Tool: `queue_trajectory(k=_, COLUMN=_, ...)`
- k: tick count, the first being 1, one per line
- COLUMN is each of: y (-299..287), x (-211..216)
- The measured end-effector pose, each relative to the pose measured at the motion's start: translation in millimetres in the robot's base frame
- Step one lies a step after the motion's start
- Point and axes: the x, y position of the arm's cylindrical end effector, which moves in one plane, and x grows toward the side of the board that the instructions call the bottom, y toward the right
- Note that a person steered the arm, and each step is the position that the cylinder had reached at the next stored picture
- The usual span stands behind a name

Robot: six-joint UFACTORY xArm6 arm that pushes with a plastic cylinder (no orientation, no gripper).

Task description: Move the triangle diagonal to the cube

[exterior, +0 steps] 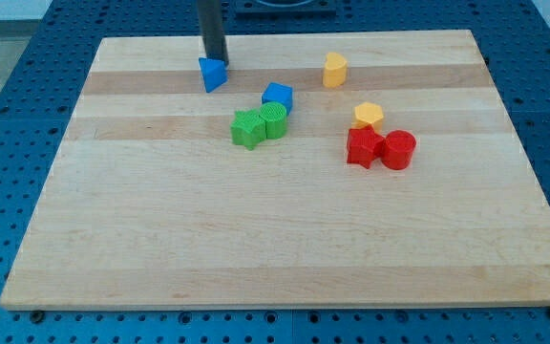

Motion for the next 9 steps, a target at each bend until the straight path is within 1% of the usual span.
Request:
queue_trajectory(k=1, y=33, x=21)
queue_trajectory(k=2, y=33, x=37)
queue_trajectory(k=4, y=28, x=47)
queue_trajectory(k=9, y=-32, x=47)
